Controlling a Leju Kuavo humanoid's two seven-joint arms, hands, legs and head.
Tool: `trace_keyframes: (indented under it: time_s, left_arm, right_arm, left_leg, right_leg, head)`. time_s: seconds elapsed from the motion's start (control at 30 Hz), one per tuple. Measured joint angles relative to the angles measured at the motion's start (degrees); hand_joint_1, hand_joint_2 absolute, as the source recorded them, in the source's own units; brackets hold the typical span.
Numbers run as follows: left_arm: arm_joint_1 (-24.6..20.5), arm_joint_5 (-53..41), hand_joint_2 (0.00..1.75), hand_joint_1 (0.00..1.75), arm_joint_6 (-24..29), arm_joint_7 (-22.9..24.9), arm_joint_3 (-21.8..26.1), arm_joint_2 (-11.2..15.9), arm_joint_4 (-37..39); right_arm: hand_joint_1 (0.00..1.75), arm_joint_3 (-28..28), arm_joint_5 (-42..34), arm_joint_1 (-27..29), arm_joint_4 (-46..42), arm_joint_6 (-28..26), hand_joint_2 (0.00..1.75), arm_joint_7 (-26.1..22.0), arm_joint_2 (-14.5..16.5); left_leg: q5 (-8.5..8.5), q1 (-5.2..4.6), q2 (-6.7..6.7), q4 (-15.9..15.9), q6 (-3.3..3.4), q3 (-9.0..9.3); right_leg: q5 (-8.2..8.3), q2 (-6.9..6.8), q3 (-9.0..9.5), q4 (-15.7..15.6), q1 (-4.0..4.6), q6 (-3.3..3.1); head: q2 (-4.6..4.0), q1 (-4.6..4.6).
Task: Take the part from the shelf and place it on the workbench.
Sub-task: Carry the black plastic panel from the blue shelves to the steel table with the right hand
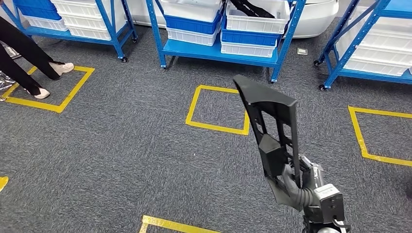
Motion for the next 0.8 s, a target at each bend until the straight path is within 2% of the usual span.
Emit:
trace_keyframes:
  time_s: [0.03,0.07,0.1,0.13,0.17,0.23,0.3,0.33,0.4,0.43,0.47,0.5,0.6,0.63,0.73,0.8]
  left_arm:
    - [0.0,0.1,1.75,0.00,0.0,-0.1,0.1,0.0,0.0]
    - [0.0,0.3,1.75,0.00,0.0,-0.2,0.2,0.0,0.0]
    - [0.0,0.4,1.75,0.00,0.0,-0.4,0.2,0.0,0.0]
    - [0.0,0.6,1.75,0.00,0.0,-0.5,0.2,-0.1,0.0]
    - [0.1,0.8,1.75,0.00,0.0,-0.6,0.3,-0.1,0.0]
    - [0.1,1.3,1.75,0.00,0.1,-0.7,0.4,-0.2,0.0]
    - [0.1,2.1,1.75,0.00,0.4,-0.9,0.7,-0.5,0.0]
    - [0.1,2.5,1.75,0.00,0.6,-1.1,0.9,-0.6,0.0]
    - [0.2,3.3,1.75,0.00,1.0,-1.3,1.4,-0.9,0.1]
    - [0.3,3.7,1.75,0.00,1.1,-1.5,1.6,-1.0,0.2]
    - [0.3,4.0,1.75,0.00,1.2,-1.6,1.8,-1.2,0.2]
    - [0.4,4.2,1.75,0.00,1.3,-1.6,2.0,-1.3,0.3]
    - [0.5,4.9,1.75,0.00,1.6,-1.7,2.4,-1.8,0.4]
    - [0.5,5.1,1.75,0.00,1.6,-1.7,2.4,-1.9,0.5]
    - [0.5,5.2,1.75,0.00,1.6,-1.8,2.5,-1.9,0.5]
    - [0.5,5.5,1.75,0.00,1.8,-1.8,2.5,-2.0,0.5]
  right_arm:
    - [1.75,0.5,0.3,-0.3,0.2,0.0,1.75,0.2,0.1]
    - [1.75,1.0,0.6,-0.6,0.4,-0.1,1.75,0.4,0.1]
    - [1.75,1.4,1.0,-0.9,0.5,-0.2,1.75,0.6,0.2]
    - [1.75,1.8,1.4,-1.1,0.5,-0.3,1.75,0.7,0.3]
    - [1.75,2.1,1.7,-1.3,0.5,-0.4,1.75,0.9,0.4]
    - [1.75,2.8,2.4,-1.5,0.5,-0.4,1.75,1.4,0.7]
    - [1.75,3.4,3.1,-1.7,0.5,-0.1,1.75,2.1,0.8]
    - [1.75,3.7,3.4,-2.0,0.5,0.2,1.75,2.4,0.8]
    - [1.75,4.2,3.7,-2.5,0.5,0.8,1.75,3.1,0.8]
    - [1.75,4.5,3.9,-2.7,0.6,1.0,1.75,3.3,0.8]
    - [1.75,4.7,4.0,-2.9,0.7,1.1,1.75,3.4,0.8]
    - [1.75,4.8,4.2,-3.1,0.8,1.1,1.75,3.6,0.8]
    - [1.75,5.2,4.9,-4.1,1.1,1.3,1.75,3.7,0.7]
    - [1.75,5.3,5.0,-4.3,1.1,1.3,1.75,3.6,0.7]
    - [1.75,5.3,5.1,-4.5,1.1,1.3,1.75,3.6,0.7]
    - [1.75,5.6,5.5,-5.3,1.4,1.6,1.75,3.7,0.7]
  left_leg:
    - [1.61,0.23,0.01,-3.7,-0.08,2.61]
    - [2.48,0.35,-0.06,-8.1,-0.11,5.47]
    - [2.96,0.34,-0.12,-11.4,0.03,7.49]
    - [2.94,0.22,-0.16,-13.4,0.22,8.50]
    - [2.67,0.03,-0.21,-14.2,0.49,8.70]
    - [3.17,-0.06,-0.09,-14.6,1.37,8.23]
    - [3.95,-0.02,0.10,-15.2,2.53,7.89]
    - [4.31,-0.02,0.21,-15.4,3.01,7.65]
    - [4.81,-0.25,0.31,-15.4,3.43,6.95]
    - [5.03,-0.35,0.33,-15.3,3.47,6.63]
    - [5.24,-0.42,0.31,-15.3,3.44,6.36]
    - [5.40,-0.46,0.26,-15.2,3.37,6.18]
    - [5.62,-0.50,0.17,-15.0,3.09,6.03]
    - [5.64,-0.51,0.17,-14.9,3.04,6.03]
    - [5.67,-0.53,0.19,-14.9,2.99,6.00]
    - [5.60,-0.76,0.23,-14.7,2.80,5.76]
  right_leg:
    - [0.09,0.01,-0.32,0.3,-0.06,0.09]
    - [0.15,0.01,-0.69,0.6,-0.04,0.22]
    - [0.24,0.01,-1.01,0.9,0.05,0.40]
    - [0.38,0.01,-1.30,1.1,0.18,0.65]
    - [0.60,0.01,-1.58,1.1,0.31,1.00]
    - [0.92,0.00,-1.99,1.1,0.46,1.79]
    - [-0.49,0.05,-3.32,3.3,0.46,2.03]
    - [-2.10,0.09,-4.65,6.1,0.41,1.87]
    - [-5.68,0.13,-8.05,13.9,0.30,1.59]
    - [-6.67,0.13,-9.17,16.8,0.29,1.72]
    - [-6.82,0.13,-9.36,17.8,0.28,2.02]
    - [-5.98,0.13,-8.24,16.3,0.29,2.44]
    - [-1.67,0.10,-1.54,4.6,0.29,3.26]
    - [-1.01,0.09,-0.40,2.5,0.29,3.31]
    - [-0.99,0.08,0.05,1.4,0.29,3.19]
    - [-0.87,0.17,0.18,0.5,0.34,2.68]
  head:
    - [0.00,-0.01]
    - [0.00,-0.01]
    - [0.01,-0.01]
    - [0.01,0.00]
    - [0.01,0.01]
    - [0.00,0.03]
    - [0.00,0.10]
    - [0.00,0.16]
    - [0.00,0.23]
    - [0.00,0.23]
    - [0.00,0.23]
    - [0.00,0.24]
    - [0.00,0.31]
    - [0.00,0.32]
    - [0.00,0.34]
    - [0.00,0.28]
